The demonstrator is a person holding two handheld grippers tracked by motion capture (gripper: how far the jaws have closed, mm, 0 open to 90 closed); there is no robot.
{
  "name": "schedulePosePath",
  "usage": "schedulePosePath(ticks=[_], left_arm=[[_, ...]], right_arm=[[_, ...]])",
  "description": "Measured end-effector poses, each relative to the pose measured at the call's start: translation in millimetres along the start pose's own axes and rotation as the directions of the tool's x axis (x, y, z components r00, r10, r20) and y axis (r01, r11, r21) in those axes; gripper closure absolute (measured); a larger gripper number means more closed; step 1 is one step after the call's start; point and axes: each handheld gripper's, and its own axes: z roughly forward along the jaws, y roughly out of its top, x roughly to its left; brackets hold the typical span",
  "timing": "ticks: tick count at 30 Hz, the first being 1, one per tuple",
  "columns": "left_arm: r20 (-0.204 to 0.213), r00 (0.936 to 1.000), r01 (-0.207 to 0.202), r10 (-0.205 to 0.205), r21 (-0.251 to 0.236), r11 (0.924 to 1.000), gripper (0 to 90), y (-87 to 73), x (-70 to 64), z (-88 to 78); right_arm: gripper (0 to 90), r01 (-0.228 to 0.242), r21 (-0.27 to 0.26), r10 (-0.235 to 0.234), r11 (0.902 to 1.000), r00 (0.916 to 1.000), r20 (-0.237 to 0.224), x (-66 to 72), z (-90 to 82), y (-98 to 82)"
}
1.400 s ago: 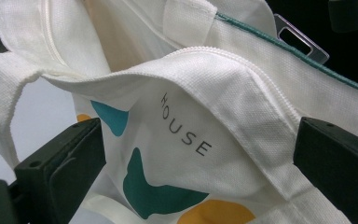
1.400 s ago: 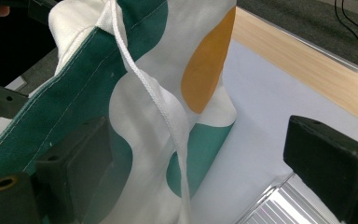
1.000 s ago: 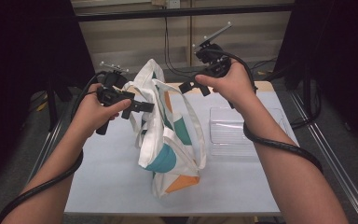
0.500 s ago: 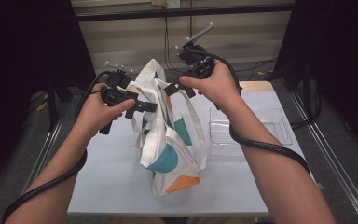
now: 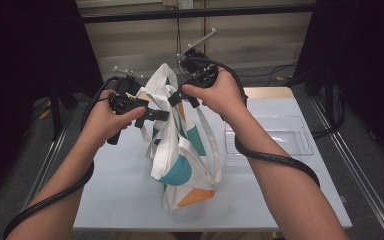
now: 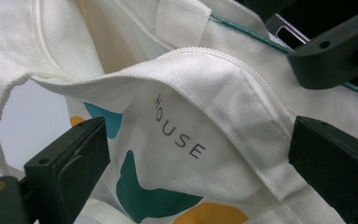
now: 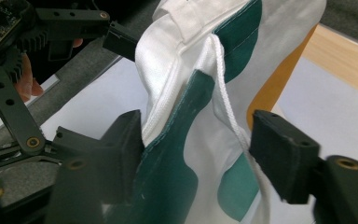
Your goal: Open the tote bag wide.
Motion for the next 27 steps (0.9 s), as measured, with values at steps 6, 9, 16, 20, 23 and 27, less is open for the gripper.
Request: schedulePosePath(ticks=[6, 9, 16, 20, 23, 27], left_arm=[[-0.009, 1.0, -0.003, 0.003, -0.002, 1.0, 5.2, 1.7, -1.5, -1.8], [-0.003, 1.0, 0.002, -0.002, -0.003, 1.0, 7.7, 2.9, -4.0, -2.1], [0.012, 0.9999, 0.001, -0.001, -0.014, 0.9999, 15.6, 7.3, -11.2, -1.9], [0.025, 0.9997, 0.007, -0.007, -0.002, 1.0, 25.0, 8.2, -13.2, 0.0], [0.028, 0.9995, 0.012, -0.012, 0.004, 0.9999, 28.1, 7.9, -14.1, 2.0], [0.052, 0.9984, 0.021, -0.021, -0.005, 0.9998, 31.1, 7.3, -13.3, 3.6]], right_arm=[[63.4, -0.008, -0.001, 0.008, 1.0, 0.9991, -0.041, -0.1, 0.3, -0.8], [76.4, -0.017, 0.0, 0.017, 0.9998, 0.9972, -0.073, -0.1, 0.3, -1.4], [82.8, -0.02, 0.002, 0.02, 0.9998, 0.9967, -0.079, -1.5, 1.5, -2.4], [85.7, -0.022, 0.002, 0.023, 0.9997, 0.9968, -0.077, -1.9, 1.4, -2.6], [86.5, -0.024, 0.001, 0.024, 0.9997, 0.9965, -0.08, -3.3, 1.6, -3.4], [86.7, -0.025, 0.0, 0.025, 0.9997, 0.9967, -0.078, -4.1, 1.4, -3.7]])
